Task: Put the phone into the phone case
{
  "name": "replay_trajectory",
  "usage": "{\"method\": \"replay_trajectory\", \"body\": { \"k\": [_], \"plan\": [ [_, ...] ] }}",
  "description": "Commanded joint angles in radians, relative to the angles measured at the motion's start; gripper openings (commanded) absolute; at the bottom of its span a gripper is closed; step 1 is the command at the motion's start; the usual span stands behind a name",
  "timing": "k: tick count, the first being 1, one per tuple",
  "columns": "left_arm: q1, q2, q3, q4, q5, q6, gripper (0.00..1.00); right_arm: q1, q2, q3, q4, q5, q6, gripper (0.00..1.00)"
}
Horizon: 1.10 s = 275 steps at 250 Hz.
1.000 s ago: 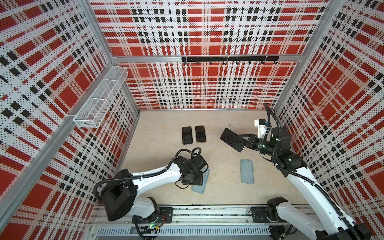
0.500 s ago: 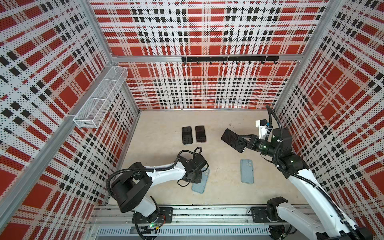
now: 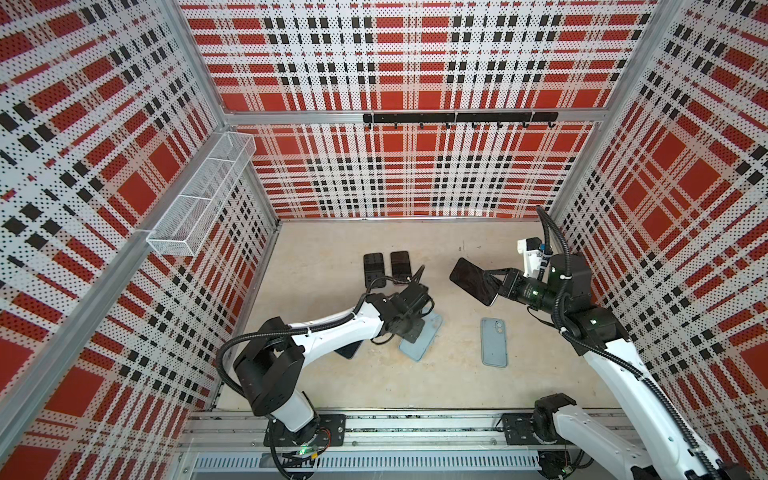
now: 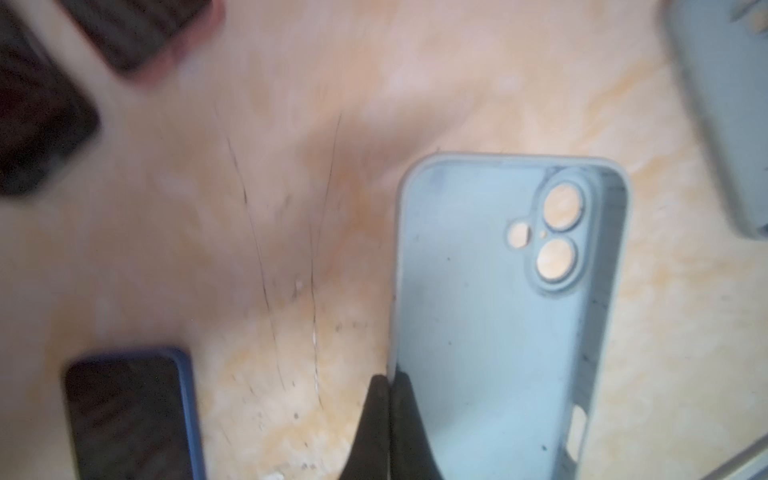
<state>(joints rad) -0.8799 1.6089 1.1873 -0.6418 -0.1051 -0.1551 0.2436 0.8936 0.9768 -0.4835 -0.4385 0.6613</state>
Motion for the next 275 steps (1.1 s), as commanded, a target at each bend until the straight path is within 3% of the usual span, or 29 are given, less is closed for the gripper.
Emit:
{"method": "replay_trajectory", "body": {
  "k": [1, 15, 36, 83, 167, 234, 249, 275],
  "plan": [
    [0.022, 0.034, 0.127, -0.121, 0.034, 0.426, 0.0, -0.038, -0.058, 0.06, -0.036, -0.017, -0.031, 0.0],
    [0.056, 0.026, 0.143, -0.126, 0.094, 0.537, 0.0, -0.062, -0.068, 0.069, -0.084, -0.042, -0.035, 0.0],
    [0.112, 0.008, 0.155, -0.092, 0.16, 0.592, 0.0, -0.088, -0.075, 0.082, -0.166, -0.076, -0.052, 0.0],
    [0.09, 0.133, 0.23, -0.153, 0.093, 0.729, 0.0, -0.102, -0.085, 0.085, -0.262, -0.101, -0.062, 0.0],
    [0.102, 0.326, 0.275, -0.183, 0.134, 0.763, 0.0, -0.102, -0.05, 0.012, -0.306, -0.194, -0.049, 0.0],
    [0.14, 0.389, 0.26, -0.131, 0.096, 0.725, 0.0, -0.102, -0.02, 0.01, -0.32, -0.191, -0.061, 0.0],
    [0.157, 0.373, 0.251, -0.112, 0.071, 0.695, 0.06, -0.102, -0.012, 0.015, -0.314, -0.189, -0.062, 0.0],
    [0.196, 0.306, 0.238, -0.076, 0.02, 0.614, 0.26, -0.102, 0.005, 0.023, -0.293, -0.192, -0.062, 0.0]
  ]
}}
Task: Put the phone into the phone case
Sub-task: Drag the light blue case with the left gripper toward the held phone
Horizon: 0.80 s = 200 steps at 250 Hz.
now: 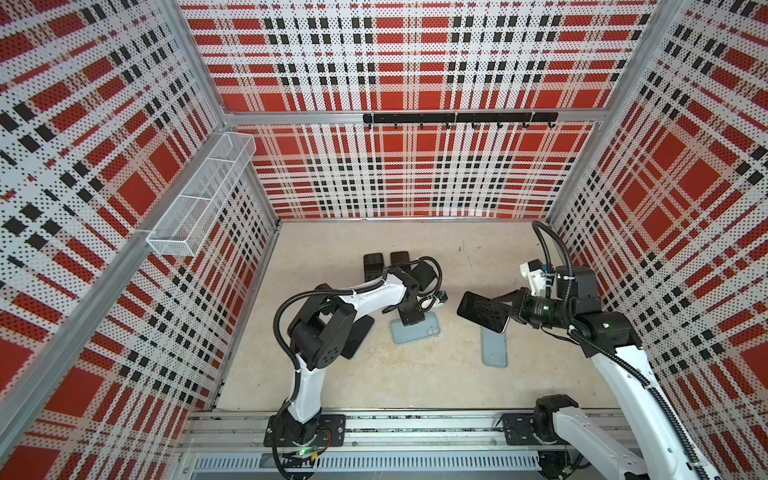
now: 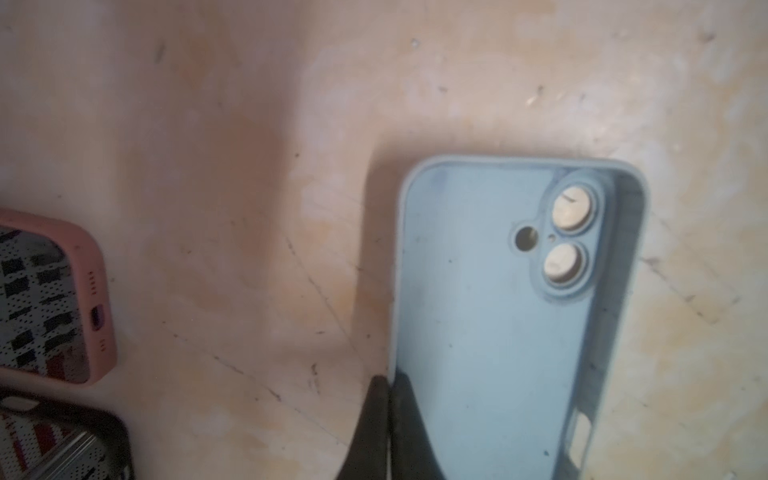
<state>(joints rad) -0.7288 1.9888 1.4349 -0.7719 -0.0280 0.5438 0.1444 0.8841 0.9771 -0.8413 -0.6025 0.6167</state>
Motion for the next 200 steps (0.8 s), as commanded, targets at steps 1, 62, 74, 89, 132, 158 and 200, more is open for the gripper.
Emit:
{"method": "replay_trajectory", "body": {
  "k": [1, 62, 74, 89, 132, 158, 200],
  "plan": [
    [0.046, -0.078, -0.01, 0.055, -0.059, -0.089, 0.27, -0.003, 0.015, 0.023, 0.066, -0.028, -0.017, 0.0],
    [0.053, -0.383, -0.109, 0.077, -0.178, -0.381, 0.59, -0.002, 0.026, -0.013, 0.137, -0.025, -0.008, 0.0],
    [0.05, -0.422, -0.113, 0.048, -0.212, -0.525, 0.59, -0.004, 0.031, -0.024, 0.157, -0.032, -0.005, 0.0],
    [0.054, -0.452, -0.125, -0.009, -0.214, -0.737, 0.59, -0.003, 0.039, -0.03, 0.172, -0.037, -0.005, 0.0],
    [0.024, -0.469, -0.241, -0.098, -0.102, -1.223, 0.56, -0.003, 0.067, -0.031, 0.217, -0.044, -0.012, 0.0],
    [-0.02, -0.443, -0.291, -0.097, -0.053, -1.37, 0.56, -0.003, 0.082, -0.028, 0.235, -0.054, -0.019, 0.0],
    [-0.047, -0.37, -0.325, -0.095, -0.035, -1.439, 0.55, -0.003, 0.077, -0.032, 0.253, -0.056, -0.022, 0.0]
  ]
}}
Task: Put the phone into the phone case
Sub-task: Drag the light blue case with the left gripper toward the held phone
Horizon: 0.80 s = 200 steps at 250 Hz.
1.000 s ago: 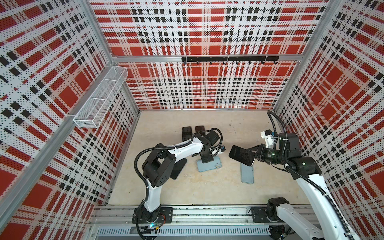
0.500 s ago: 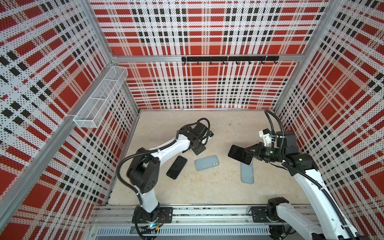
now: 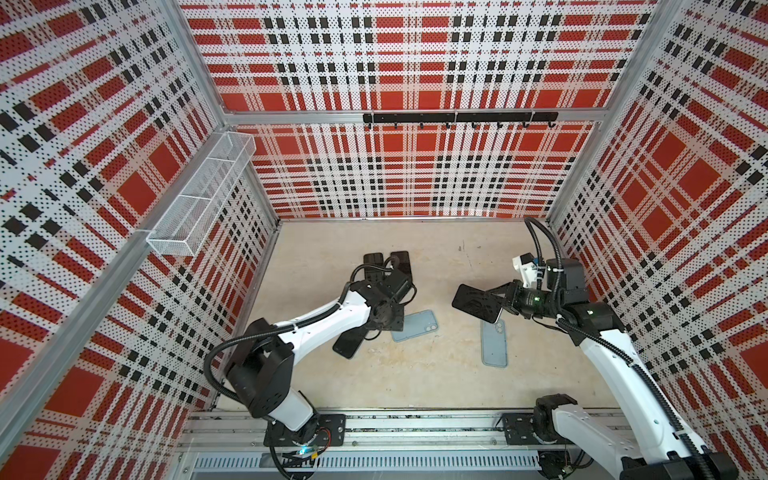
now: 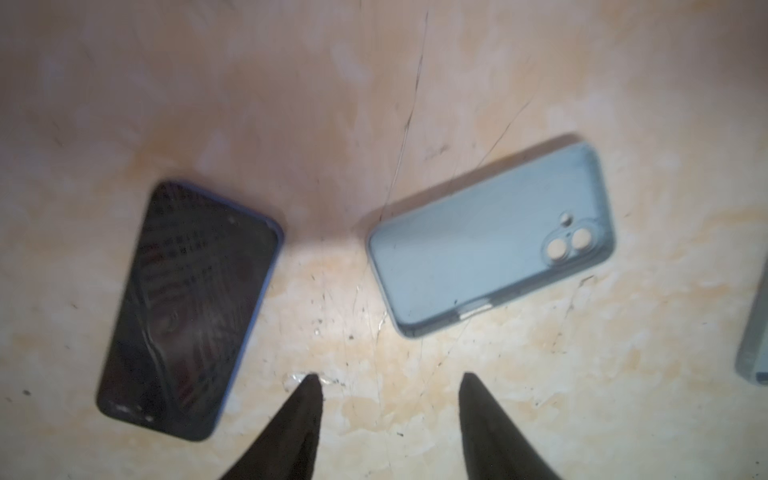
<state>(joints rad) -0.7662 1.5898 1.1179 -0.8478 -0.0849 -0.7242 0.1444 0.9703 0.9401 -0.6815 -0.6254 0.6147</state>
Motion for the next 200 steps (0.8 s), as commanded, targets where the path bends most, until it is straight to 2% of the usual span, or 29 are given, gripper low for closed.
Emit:
{"method": "replay_trajectory", "body": {
  "k": [1, 39, 73, 146, 178, 200],
  "plan": [
    [-0.01, 0.03, -0.009, -0.018, 0.022, -0.172, 0.55, -0.003, -0.011, 0.003, 0.095, -0.033, -0.02, 0.0],
    [-0.003, 0.087, -0.013, 0.023, 0.016, -0.169, 0.53, -0.003, -0.029, -0.016, 0.108, -0.036, -0.01, 0.0],
    [0.019, 0.151, -0.004, 0.068, 0.035, -0.159, 0.45, -0.003, -0.04, -0.026, 0.109, -0.038, -0.004, 0.0],
    [0.043, 0.241, -0.004, 0.147, 0.043, -0.166, 0.23, -0.002, -0.048, -0.023, 0.109, -0.03, 0.008, 0.0],
    [0.037, 0.246, 0.018, 0.107, 0.007, -0.086, 0.04, -0.003, -0.038, -0.014, 0.099, -0.028, 0.007, 0.0],
    [0.026, 0.252, 0.045, 0.05, -0.048, 0.003, 0.0, -0.003, -0.027, -0.016, 0.1, -0.034, 0.012, 0.0]
  ]
}}
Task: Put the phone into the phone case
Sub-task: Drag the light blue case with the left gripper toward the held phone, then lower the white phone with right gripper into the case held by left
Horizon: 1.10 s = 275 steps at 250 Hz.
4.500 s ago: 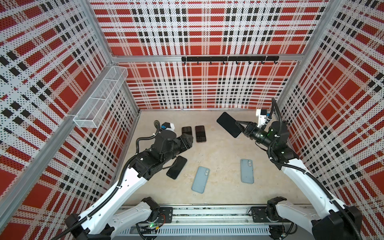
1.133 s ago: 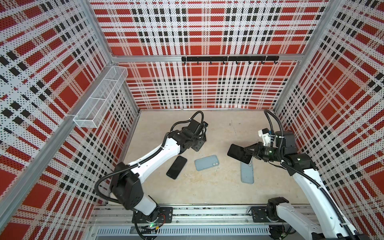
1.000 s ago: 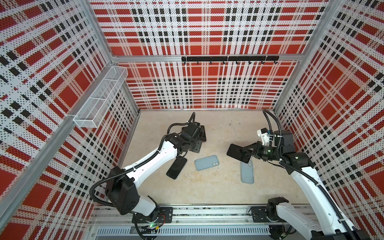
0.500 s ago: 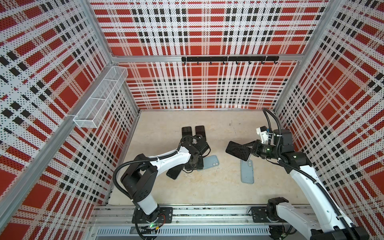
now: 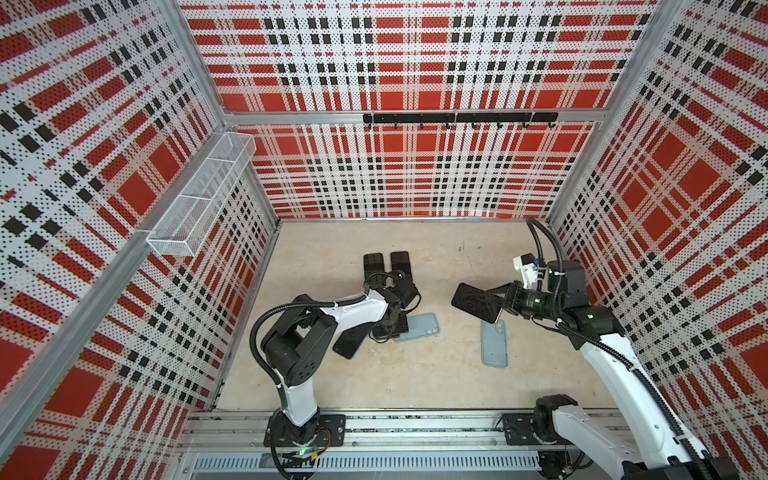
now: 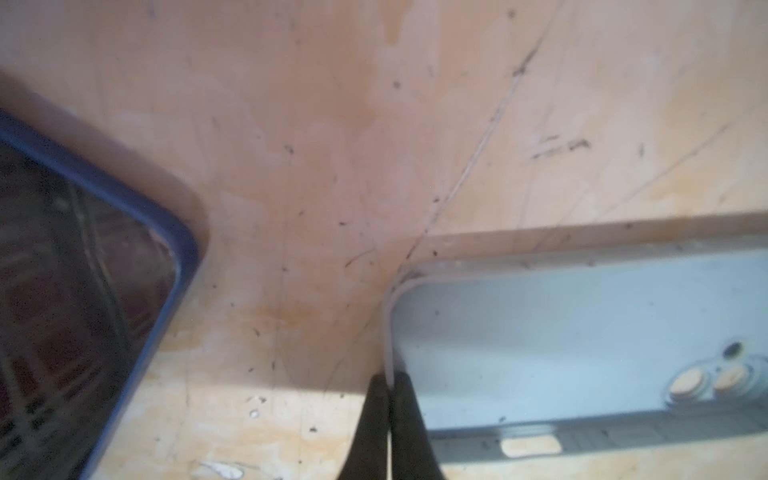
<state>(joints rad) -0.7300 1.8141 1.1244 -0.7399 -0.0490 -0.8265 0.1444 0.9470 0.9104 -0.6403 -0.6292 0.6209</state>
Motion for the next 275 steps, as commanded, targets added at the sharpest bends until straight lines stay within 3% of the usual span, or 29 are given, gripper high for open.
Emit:
{"method": "replay_trajectory", "body": {
  "k": [1, 67, 105, 147, 228, 275],
  "plan": [
    [-0.011, 0.028, 0.039, -0.06, -0.086, 0.109, 0.0, -0.003, -0.003, 0.013, 0.059, -0.031, 0.005, 0.0],
    [0.038, 0.001, 0.007, -0.073, -0.093, 0.259, 0.0, 0.011, 0.075, -0.005, 0.09, -0.145, 0.032, 0.0],
    [0.042, 0.001, 0.006, -0.041, -0.057, 0.297, 0.0, 0.119, 0.145, -0.025, 0.137, -0.156, 0.043, 0.0],
    [0.081, -0.057, -0.024, 0.021, 0.039, 0.269, 0.22, 0.167, 0.192, -0.095, 0.3, -0.166, 0.111, 0.0],
    [0.266, -0.395, -0.173, 0.275, 0.34, 0.206, 0.72, 0.23, 0.408, -0.133, 0.545, -0.227, 0.156, 0.0],
    [0.384, -0.461, -0.362, 0.503, 0.55, 0.153, 0.8, 0.313, 0.597, -0.073, 0.651, -0.242, 0.18, 0.0]
  ]
}}
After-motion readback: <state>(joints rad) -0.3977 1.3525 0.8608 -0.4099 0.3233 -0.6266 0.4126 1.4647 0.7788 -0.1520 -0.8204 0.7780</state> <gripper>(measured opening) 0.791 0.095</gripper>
